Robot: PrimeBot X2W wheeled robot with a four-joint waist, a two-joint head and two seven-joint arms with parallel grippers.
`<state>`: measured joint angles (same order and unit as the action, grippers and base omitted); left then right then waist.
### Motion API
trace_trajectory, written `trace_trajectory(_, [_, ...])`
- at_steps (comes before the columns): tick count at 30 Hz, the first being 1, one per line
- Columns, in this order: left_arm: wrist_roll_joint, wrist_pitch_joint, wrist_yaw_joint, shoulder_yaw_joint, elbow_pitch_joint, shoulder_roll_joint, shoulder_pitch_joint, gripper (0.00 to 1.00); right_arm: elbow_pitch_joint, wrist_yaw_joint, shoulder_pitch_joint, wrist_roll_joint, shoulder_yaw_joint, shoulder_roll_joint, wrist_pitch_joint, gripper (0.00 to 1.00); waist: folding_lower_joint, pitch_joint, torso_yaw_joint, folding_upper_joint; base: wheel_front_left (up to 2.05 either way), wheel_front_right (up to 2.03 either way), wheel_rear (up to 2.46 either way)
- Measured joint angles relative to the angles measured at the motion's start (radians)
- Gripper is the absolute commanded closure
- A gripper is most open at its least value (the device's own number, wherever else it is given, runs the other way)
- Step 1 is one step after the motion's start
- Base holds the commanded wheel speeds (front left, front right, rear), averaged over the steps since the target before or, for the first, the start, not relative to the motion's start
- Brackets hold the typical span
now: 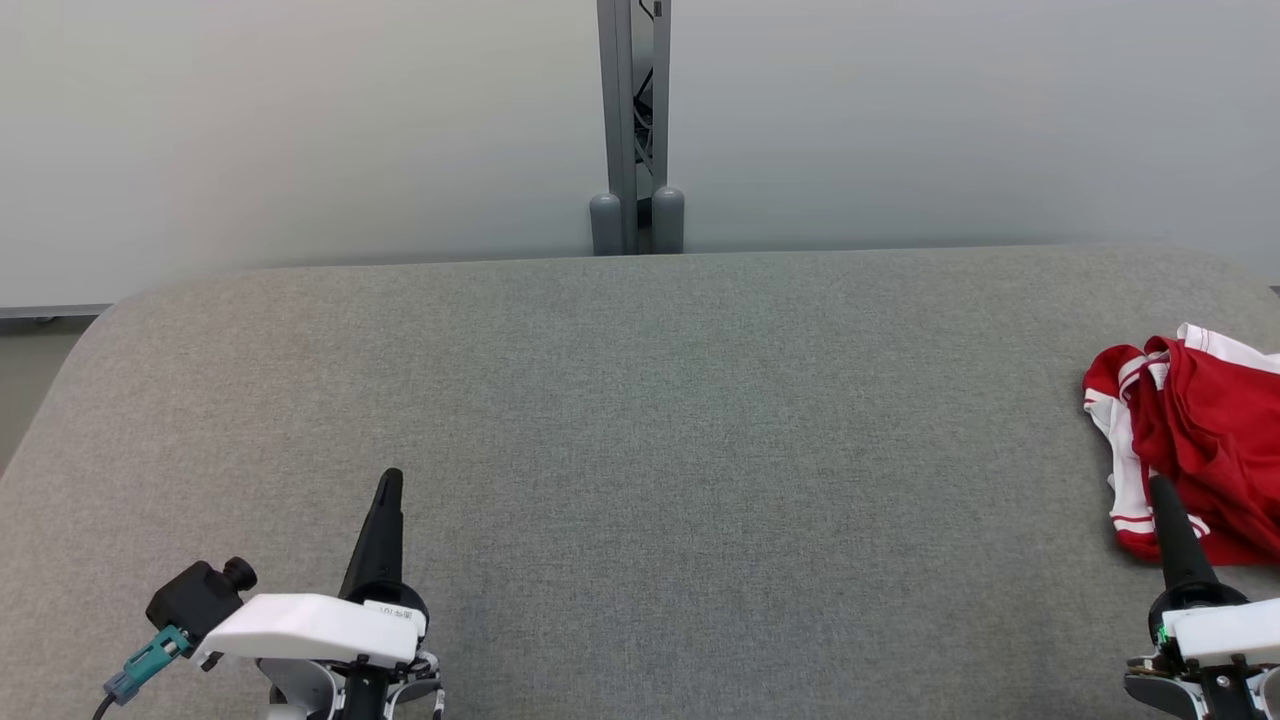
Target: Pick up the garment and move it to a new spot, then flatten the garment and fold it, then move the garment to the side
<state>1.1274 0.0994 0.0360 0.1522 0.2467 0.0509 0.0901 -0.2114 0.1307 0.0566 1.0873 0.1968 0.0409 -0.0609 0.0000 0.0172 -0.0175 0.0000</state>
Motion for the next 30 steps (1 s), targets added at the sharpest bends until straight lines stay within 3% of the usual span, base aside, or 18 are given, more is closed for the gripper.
trace_trajectory(30, [0.272,-0.048,0.05,-0.023,0.039,-0.001,0.048,1.0,0.007,0.0,0.0,0.274,0.07,0.002,-0.091,1.0,0.0,-0.01,0.008,0.0,0.0,0.0,0.0])
